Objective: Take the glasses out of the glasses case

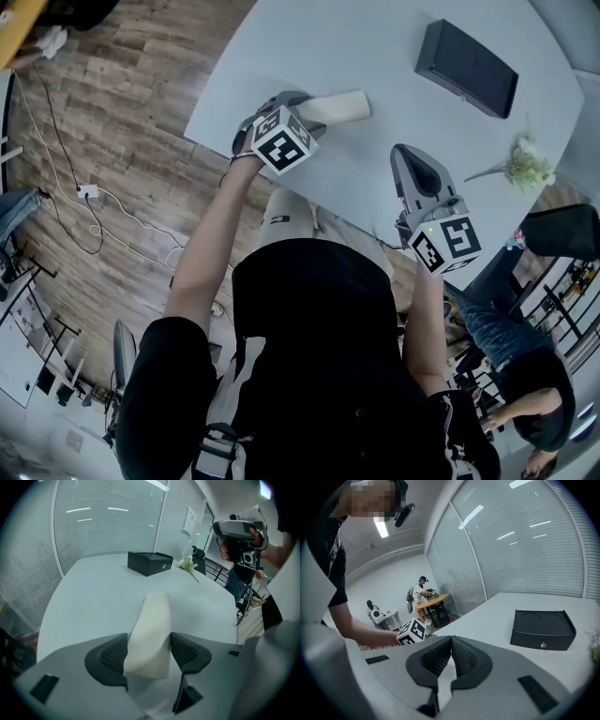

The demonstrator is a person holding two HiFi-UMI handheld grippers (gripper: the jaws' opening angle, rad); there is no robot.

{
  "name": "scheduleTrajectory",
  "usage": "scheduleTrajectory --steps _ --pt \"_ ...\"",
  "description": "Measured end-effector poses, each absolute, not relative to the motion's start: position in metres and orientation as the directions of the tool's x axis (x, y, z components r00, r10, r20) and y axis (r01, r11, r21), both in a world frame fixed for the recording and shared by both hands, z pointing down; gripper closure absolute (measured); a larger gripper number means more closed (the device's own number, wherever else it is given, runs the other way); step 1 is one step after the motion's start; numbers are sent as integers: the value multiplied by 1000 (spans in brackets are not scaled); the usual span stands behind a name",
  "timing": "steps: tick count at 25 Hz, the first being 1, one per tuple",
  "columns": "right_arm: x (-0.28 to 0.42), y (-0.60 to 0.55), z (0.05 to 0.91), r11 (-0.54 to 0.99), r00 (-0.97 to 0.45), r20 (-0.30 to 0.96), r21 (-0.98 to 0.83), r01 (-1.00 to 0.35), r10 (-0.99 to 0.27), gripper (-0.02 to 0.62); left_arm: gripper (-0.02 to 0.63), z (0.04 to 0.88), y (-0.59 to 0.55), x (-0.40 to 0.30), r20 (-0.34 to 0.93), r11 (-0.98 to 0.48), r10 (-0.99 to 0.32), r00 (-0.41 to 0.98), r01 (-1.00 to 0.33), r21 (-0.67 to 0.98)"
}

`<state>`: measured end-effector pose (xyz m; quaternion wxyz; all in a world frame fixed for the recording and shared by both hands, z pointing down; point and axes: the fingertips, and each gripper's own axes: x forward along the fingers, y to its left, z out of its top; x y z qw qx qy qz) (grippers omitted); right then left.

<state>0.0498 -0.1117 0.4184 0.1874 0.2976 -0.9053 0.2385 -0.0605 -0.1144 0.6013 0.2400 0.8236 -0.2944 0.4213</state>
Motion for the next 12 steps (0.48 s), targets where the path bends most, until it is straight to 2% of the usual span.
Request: scheduleTrajectory --steps 12 --pt "29 -112 426 739 -765 497 -310 -598 -410 577 310 592 -111 -60 848 -723 -417 328 -685 -90"
